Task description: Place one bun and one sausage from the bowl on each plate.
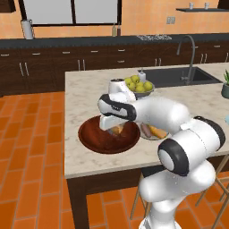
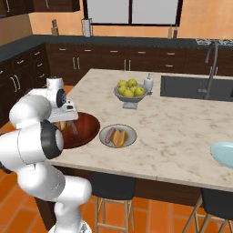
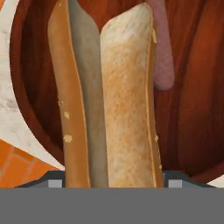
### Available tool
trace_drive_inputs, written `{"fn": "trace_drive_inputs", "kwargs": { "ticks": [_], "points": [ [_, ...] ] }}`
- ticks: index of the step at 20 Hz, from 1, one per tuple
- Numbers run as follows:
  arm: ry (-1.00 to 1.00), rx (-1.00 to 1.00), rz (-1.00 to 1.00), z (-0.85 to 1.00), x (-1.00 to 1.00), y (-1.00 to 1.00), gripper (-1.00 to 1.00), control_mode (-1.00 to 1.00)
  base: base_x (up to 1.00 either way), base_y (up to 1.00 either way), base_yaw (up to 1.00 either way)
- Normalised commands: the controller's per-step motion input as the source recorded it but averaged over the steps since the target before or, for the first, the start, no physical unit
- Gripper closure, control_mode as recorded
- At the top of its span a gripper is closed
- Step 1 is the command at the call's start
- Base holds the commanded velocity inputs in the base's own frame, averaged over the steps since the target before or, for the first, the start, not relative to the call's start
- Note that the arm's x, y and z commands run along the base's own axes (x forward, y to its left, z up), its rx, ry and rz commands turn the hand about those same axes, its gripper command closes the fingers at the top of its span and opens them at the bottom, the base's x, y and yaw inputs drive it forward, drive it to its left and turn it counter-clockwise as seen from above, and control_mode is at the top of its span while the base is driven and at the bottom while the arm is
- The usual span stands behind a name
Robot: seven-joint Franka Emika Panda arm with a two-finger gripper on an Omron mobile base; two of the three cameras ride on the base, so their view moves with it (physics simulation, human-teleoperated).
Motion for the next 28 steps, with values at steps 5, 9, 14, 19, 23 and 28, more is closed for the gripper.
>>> {"fn": "trace_drive_inputs", "kwargs": {
  "ticks": [5, 9, 14, 19, 23, 28],
  "points": [
    [-0.53, -0.01, -0.11, 0.71, -0.88, -0.84, 1.0, -1.0, 0.0, 0.0, 0.0],
    [-0.39, -0.01, -0.21, 0.55, -0.72, -0.88, 1.0, -1.0, 0.0, 0.0, 0.0],
    [-0.16, 0.0, -0.36, 0.43, -0.4, -0.8, 1.0, -1.0, 0.0, 0.0, 0.0],
    [0.06, 0.08, -0.41, 0.12, -0.25, -0.57, 1.0, -1.0, 0.0, 0.0, 0.0],
    [0.15, 0.24, -0.07, 0.0, -0.02, -0.58, 1.0, -1.0, 0.0, 0.0, 0.0],
    [0.26, 0.09, 0.0, 0.0, -0.12, -0.09, 1.0, -1.0, 0.0, 0.0, 0.0]
  ]
}}
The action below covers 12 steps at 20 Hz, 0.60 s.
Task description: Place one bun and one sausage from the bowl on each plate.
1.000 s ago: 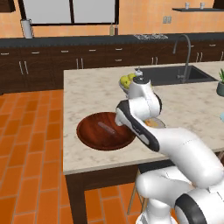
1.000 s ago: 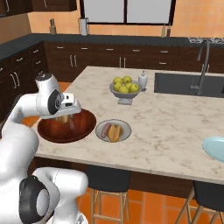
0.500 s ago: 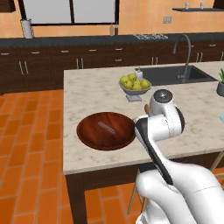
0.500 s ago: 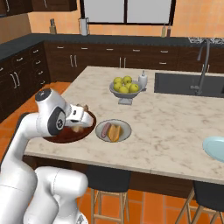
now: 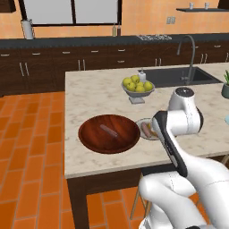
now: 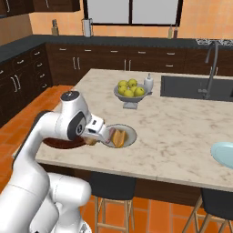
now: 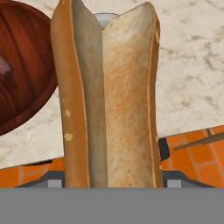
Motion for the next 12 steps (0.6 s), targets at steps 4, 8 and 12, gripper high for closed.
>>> {"fn": "trace_drive_inputs", "kwargs": {
  "ticks": [4, 8, 12],
  "points": [
    [-0.05, -0.05, 0.07, 0.0, -0.62, 0.2, 1.0, -1.0, 0.0, 0.0, 0.0],
    [0.0, 0.0, 0.0, 0.0, -0.05, 0.01, 1.0, -1.0, 0.0, 0.0, 0.0],
    [0.0, 0.0, 0.0, 0.0, 0.0, 0.0, 1.0, -1.0, 0.0, 0.0, 0.0]
  ]
}}
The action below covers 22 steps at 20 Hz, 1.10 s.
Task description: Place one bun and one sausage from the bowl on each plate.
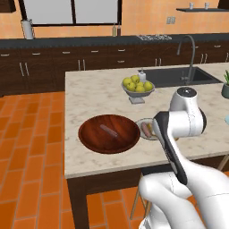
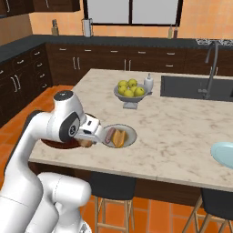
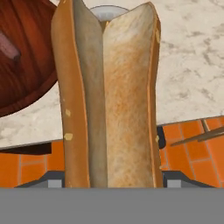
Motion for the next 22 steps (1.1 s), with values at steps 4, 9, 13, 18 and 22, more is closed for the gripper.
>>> {"fn": "trace_drive_inputs", "kwargs": {
  "ticks": [4, 9, 13, 18, 22],
  "points": [
    [0.0, 0.0, 0.0, 0.0, 0.02, 0.0, 1.0, 1.0, 0.0, -0.44, 0.0],
    [0.0, 0.0, 0.0, 0.0, 0.0, 0.0, 1.0, 1.0, 0.0, -0.95, 0.0],
    [0.0, 0.0, 0.0, 0.0, 0.0, 0.0, 1.0, 1.0, 0.0, -1.0, 0.0],
    [0.0, 0.0, 0.0, 0.0, 0.0, 0.0, 1.0, 1.0, 0.0, -1.0, 0.0],
    [0.0, 0.0, 0.0, 0.0, 0.0, 0.0, 1.0, 1.0, 0.17, -0.46, -0.01]
  ]
}}
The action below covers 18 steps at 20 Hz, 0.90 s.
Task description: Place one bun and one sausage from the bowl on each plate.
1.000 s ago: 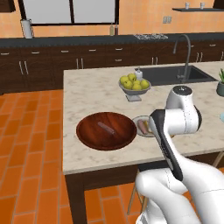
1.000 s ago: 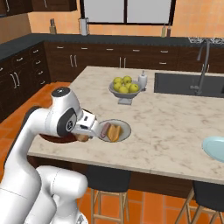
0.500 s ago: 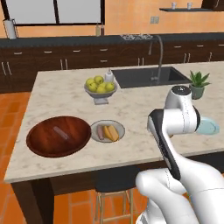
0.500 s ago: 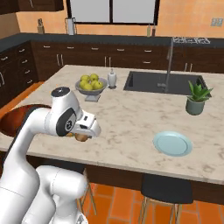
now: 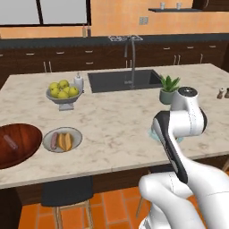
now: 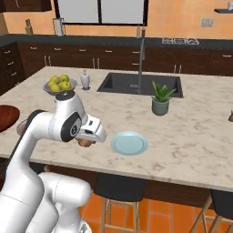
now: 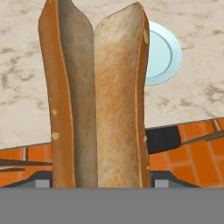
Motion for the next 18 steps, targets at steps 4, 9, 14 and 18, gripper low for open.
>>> {"fn": "trace_drive_inputs", "kwargs": {
  "ticks": [4, 9, 14, 18],
  "points": [
    [0.0, 0.0, 0.0, 0.0, 0.0, 0.0, 1.0, 1.0, 0.5, -0.3, -0.01],
    [0.0, 0.0, 0.04, -0.01, 0.52, -0.15, 1.0, -1.0, 0.0, -0.03, 0.0],
    [0.04, 0.01, 0.03, -0.34, 0.99, -0.75, 1.0, -1.0, 0.0, 0.0, 0.0],
    [0.16, 0.04, 0.0, -0.69, 1.0, -0.87, 1.0, -1.0, 0.0, 0.0, 0.0]
  ]
}}
